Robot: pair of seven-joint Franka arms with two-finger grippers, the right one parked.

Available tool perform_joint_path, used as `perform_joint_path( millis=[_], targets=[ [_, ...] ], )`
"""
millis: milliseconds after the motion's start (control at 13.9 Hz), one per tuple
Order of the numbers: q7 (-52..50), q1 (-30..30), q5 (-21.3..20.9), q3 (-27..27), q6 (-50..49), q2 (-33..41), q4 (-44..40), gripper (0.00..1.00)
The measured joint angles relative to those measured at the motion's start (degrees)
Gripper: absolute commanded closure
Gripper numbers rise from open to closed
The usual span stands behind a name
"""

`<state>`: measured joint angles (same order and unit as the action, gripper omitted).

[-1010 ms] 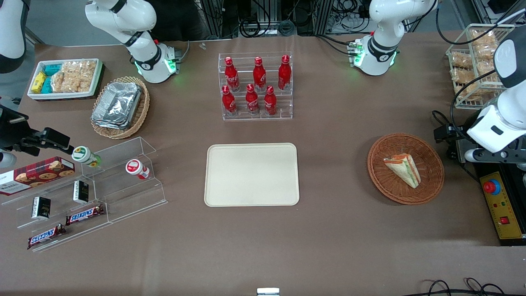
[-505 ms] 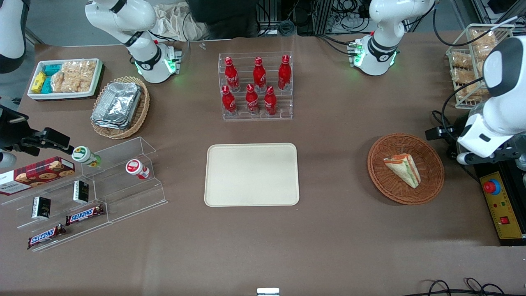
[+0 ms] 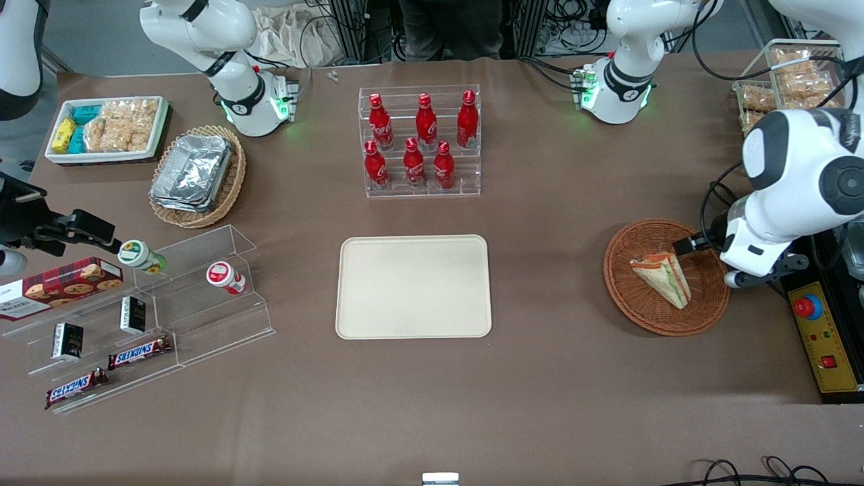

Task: Place sandwich from basket to tray
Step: 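Lower the open left gripper onto the wrapped sandwich in the basket, then close the left gripper on the sandwich and lift it from the basket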

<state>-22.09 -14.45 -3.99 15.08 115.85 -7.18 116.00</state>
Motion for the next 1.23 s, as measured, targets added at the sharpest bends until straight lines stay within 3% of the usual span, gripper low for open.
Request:
perform_joint_path(
  millis=[216, 577, 722, 866, 1155, 1227],
  targets=[
    [-5.4, -0.2, 0.0, -0.1, 9.6, -1.1, 5.6, 0.05],
    [-9.4, -1.3, 0.0, -0.2, 15.4, -5.8, 7.6, 0.05],
    [-10.2, -1.3, 0.0, -0.2, 17.3, -7.8, 7.6, 0.11],
    [-10.6, -1.3, 0.0, -0.2, 18.3, -9.1, 7.6, 0.3],
    [-11.8, -1.3, -1.1, -0.3, 19.5, -10.2, 7.4, 0.92],
    [-13.3, -1.3, -2.5, -0.2, 19.5, -10.2, 7.2, 0.98]
  ],
)
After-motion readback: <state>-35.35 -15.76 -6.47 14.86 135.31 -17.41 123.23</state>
